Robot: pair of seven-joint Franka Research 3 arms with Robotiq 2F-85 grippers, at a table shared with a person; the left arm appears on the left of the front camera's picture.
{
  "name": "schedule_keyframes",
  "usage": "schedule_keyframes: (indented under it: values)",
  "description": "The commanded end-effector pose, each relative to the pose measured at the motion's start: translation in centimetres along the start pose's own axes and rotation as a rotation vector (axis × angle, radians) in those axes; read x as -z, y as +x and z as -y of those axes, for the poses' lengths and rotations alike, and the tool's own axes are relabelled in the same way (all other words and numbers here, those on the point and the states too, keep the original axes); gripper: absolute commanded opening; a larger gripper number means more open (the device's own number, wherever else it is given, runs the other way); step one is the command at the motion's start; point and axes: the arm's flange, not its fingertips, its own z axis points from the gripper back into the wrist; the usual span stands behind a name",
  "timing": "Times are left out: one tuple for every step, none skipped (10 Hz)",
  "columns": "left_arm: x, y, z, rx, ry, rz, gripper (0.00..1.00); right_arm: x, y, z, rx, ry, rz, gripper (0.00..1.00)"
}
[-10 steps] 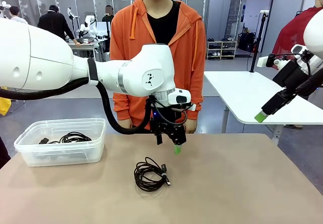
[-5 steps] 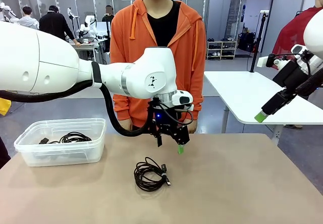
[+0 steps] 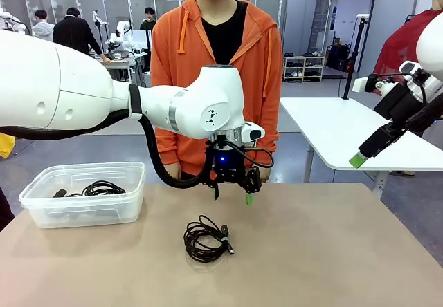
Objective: Organize and store the cables.
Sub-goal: Place the USB Extension Cable into the Organizing box.
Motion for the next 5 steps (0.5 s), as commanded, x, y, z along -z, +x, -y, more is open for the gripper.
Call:
schedule_keyframes:
  values:
    - [1.0, -0.3, 1.3, -0.132, 0.120, -0.001, 1.00, -0.1, 0.0, -0.1, 0.018, 0.001, 0.005, 1.00]
    - [1.4, -0.3, 1.7, -0.207, 0.175, 0.022, 1.00, -0.1, 0.0, -0.1, 0.018, 0.001, 0.005, 1.00]
    - [0.5, -0.2, 0.3, -0.060, 0.047, 0.011, 1.00, -0.1, 0.0, -0.1, 0.018, 0.001, 0.005, 1.00]
    - [0.5, -0.2, 0.3, -0.060, 0.047, 0.011, 1.00, -0.1, 0.0, -0.1, 0.018, 0.001, 0.005, 1.00]
    - [0.5, -0.2, 0.3, -0.060, 0.047, 0.011, 1.00, -0.1, 0.0, -0.1, 0.018, 0.001, 0.005, 1.00]
